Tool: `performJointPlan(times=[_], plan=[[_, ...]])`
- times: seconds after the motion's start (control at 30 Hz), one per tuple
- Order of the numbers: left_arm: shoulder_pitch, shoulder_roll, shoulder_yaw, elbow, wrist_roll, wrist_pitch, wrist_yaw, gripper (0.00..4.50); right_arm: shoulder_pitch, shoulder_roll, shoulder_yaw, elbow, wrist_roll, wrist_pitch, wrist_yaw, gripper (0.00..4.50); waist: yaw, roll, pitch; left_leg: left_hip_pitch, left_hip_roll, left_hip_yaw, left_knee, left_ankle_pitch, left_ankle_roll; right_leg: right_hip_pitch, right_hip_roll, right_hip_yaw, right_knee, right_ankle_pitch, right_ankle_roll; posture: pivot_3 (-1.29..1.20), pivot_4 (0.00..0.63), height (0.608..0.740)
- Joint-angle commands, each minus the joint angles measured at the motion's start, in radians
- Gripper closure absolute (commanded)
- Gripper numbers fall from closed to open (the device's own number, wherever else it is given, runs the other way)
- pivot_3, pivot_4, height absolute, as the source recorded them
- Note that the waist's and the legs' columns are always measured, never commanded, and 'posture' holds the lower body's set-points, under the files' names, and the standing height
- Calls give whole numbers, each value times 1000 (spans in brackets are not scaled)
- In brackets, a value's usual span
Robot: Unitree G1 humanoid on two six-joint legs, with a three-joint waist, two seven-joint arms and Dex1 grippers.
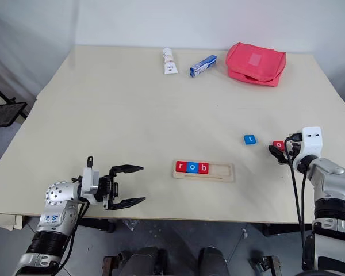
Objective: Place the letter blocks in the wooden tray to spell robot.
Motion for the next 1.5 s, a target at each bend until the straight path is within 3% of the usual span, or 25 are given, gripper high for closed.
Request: performJointPlan(times=[0.03, 0.17, 0.3, 0.47, 0.5, 0.6, 0.83, 0.97, 1.1, 1.4, 1.43, 1.5], plan=[[-7, 3, 7, -19, -12, -6, 0, 0, 38, 24, -15, -14, 13, 40, -33, 10, 1, 0, 0, 0, 0, 0, 0, 0, 0, 0, 0, 0, 0, 0, 0, 0, 150, 740], [-35, -4, 0, 4, -7, -8, -5, 0, 53, 48, -46, -43, 46, 108, -62, 189, 1, 0, 0, 0, 0, 0, 0, 0, 0, 0, 0, 0, 0, 0, 0, 0, 150, 740], [-55, -9, -4, 22, -5, -9, -8, 0, 48, 58, -56, -51, 54, 109, -69, 1228, 1, 0, 0, 0, 0, 0, 0, 0, 0, 0, 0, 0, 0, 0, 0, 0, 150, 740], [-67, -11, -5, 34, -3, -12, -11, 0, 49, 57, -63, -84, 52, 105, -86, 2987, 0, 0, 0, 0, 0, 0, 0, 0, 0, 0, 0, 0, 0, 0, 0, 0, 150, 740], [-68, -10, -4, 35, -3, -13, -13, 0, 57, 58, -68, -112, 56, 112, -93, 3053, 0, 0, 0, 0, 0, 0, 0, 0, 0, 0, 0, 0, 0, 0, 0, 0, 150, 740], [-65, -4, 2, 37, -7, -14, -23, 0, 112, 73, -92, -280, 84, 167, -132, 3047, 1, 0, 0, 0, 0, 0, 0, 0, 0, -1, 0, 1, 0, 0, 0, 0, 150, 740], [-65, 12, 11, 52, -18, -17, -57, 0, 346, 188, -129, -896, 171, 436, -297, 3047, 6, 1, 0, -2, 0, -2, -1, 0, 0, -2, 0, 7, 0, 0, 0, 0, 150, 740], [-88, 11, 8, 88, -14, -23, -79, 0, 524, 325, -96, -1231, 196, 569, -421, 3047, 10, 1, 0, -2, 0, -5, -2, 0, -1, -2, 1, 9, 1, 0, 0, 0, 150, 740], [-115, -5, -2, 109, -10, -24, -85, 0, 583, 391, -105, -1308, 193, 611, -472, 3047, 7, 1, 0, -2, -3, -6, -2, 0, -1, -2, 1, 13, 1, 0, 0, 0, 150, 740], [-127, -10, -4, 113, -8, -22, -86, 0, 614, 417, -94, -1311, 195, 590, -474, 3047, 3, 1, 0, -1, -4, -6, -3, 0, -1, -2, 2, 18, 1, 0, 0, 0, 150, 740], [-126, -9, -3, 112, -8, -22, -86, 0, 614, 418, -91, -1316, 197, 588, -471, 2315, 4, 1, 0, -1, -4, -6, -3, 1, -1, -2, 2, 18, 1, 0, 0, 0, 150, 740], [-122, -8, -2, 108, -8, -22, -83, 0, 619, 419, -87, -1327, 200, 575, -462, 1670, 3, 1, 0, -1, -4, -6, -3, 1, -1, -2, 2, 18, 1, 0, 0, 0, 150, 740]])
